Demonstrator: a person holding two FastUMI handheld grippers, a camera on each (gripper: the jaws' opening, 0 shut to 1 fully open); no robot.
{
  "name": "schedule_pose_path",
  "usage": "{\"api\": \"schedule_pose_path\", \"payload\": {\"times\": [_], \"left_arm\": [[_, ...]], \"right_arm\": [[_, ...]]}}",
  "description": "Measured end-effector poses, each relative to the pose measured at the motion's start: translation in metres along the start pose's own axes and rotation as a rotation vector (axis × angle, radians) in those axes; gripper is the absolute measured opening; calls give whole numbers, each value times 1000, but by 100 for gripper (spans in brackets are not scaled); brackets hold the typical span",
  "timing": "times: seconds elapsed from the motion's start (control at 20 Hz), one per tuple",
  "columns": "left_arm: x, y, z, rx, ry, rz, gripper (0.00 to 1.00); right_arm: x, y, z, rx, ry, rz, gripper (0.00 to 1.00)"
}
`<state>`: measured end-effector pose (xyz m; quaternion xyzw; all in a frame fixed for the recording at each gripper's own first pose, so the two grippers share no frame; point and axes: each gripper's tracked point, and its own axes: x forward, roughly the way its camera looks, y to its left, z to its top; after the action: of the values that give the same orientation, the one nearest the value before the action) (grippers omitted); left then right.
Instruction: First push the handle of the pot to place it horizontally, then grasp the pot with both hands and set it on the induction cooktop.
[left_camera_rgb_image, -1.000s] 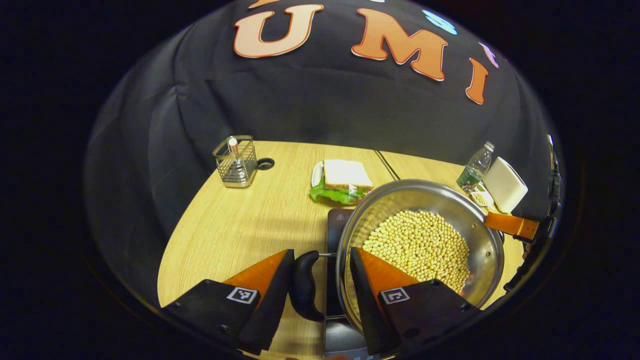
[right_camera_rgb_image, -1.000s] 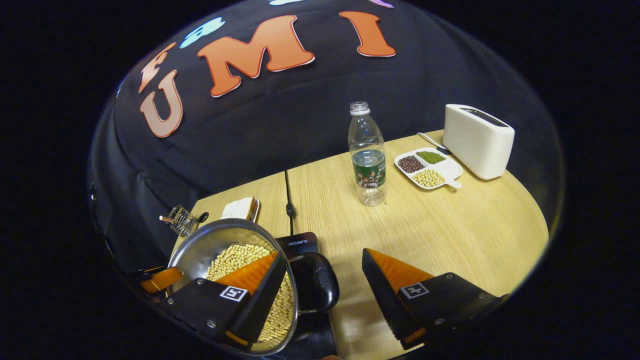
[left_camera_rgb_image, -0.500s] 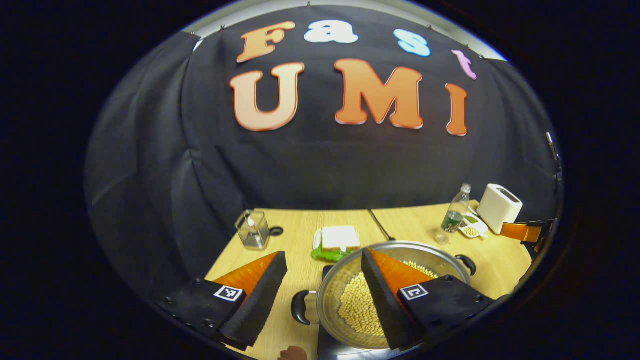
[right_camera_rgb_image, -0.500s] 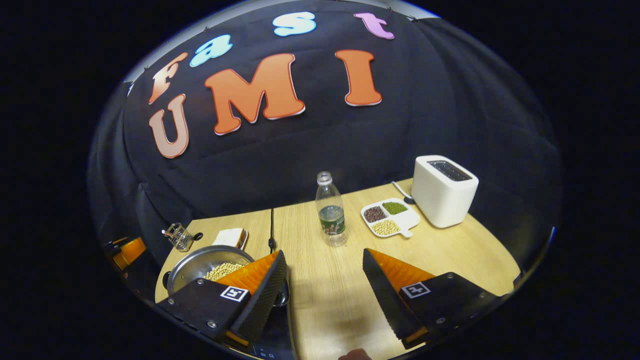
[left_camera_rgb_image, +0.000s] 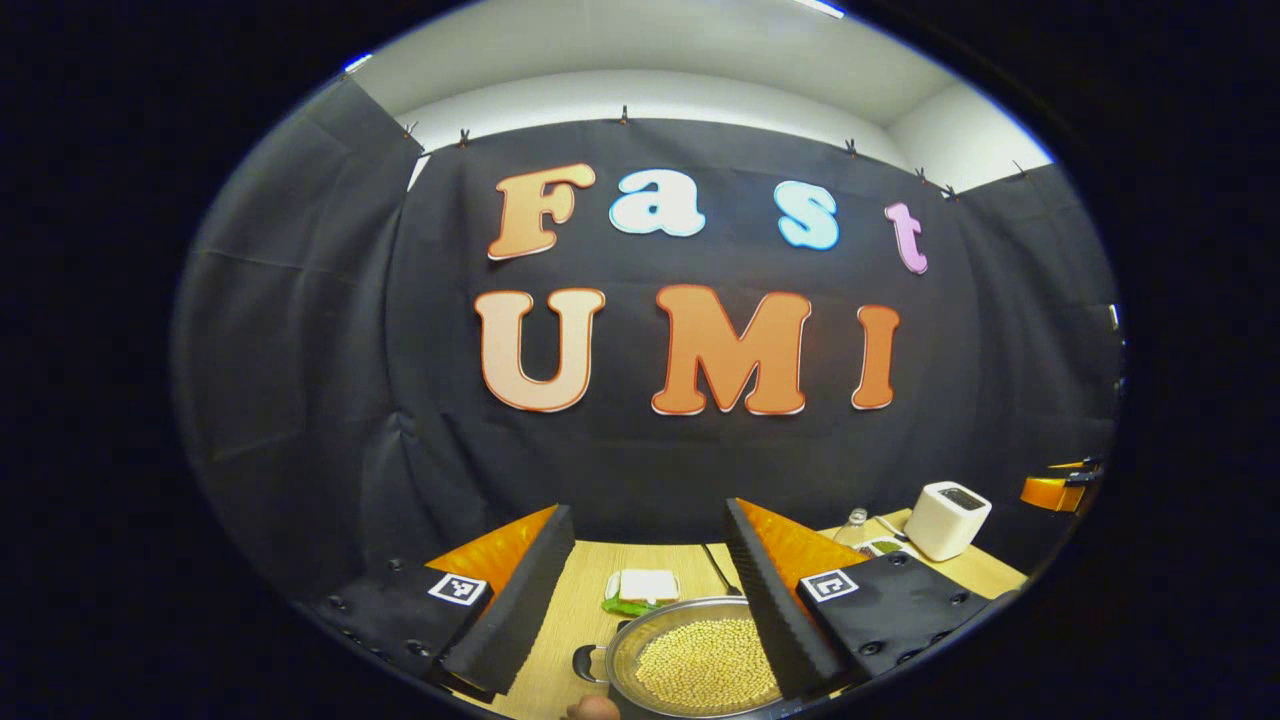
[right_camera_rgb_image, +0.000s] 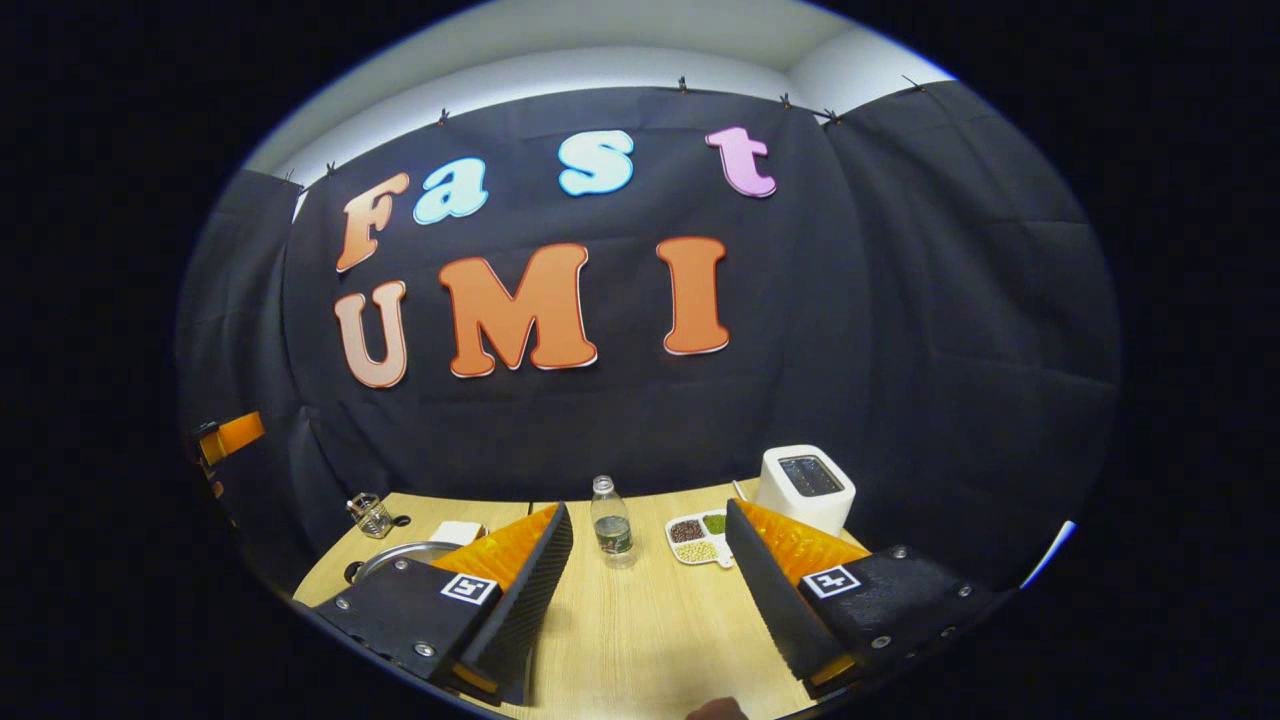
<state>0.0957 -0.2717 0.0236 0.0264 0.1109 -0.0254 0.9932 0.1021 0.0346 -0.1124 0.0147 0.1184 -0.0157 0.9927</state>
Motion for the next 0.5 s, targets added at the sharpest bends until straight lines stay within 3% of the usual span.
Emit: {"api": "schedule_pose_path", "payload": {"times": [0.2,0.25,0.3,0.35,0.4,0.5], "left_arm": [[-38,31,43,-59,-94,56,98],[-46,40,53,-67,-116,76,99],[-55,47,62,-76,-135,95,99],[-65,53,70,-89,-154,107,96],[-74,55,80,-103,-179,106,98],[-83,59,92,-120,-211,106,99]], "right_arm": [[-38,-24,30,19,-78,-4,95],[-47,-31,36,21,-96,-7,100],[-55,-36,42,21,-115,-13,95],[-61,-41,47,18,-136,-19,100],[-67,-47,51,13,-153,-32,95],[-76,-57,55,11,-177,-54,100]]}}
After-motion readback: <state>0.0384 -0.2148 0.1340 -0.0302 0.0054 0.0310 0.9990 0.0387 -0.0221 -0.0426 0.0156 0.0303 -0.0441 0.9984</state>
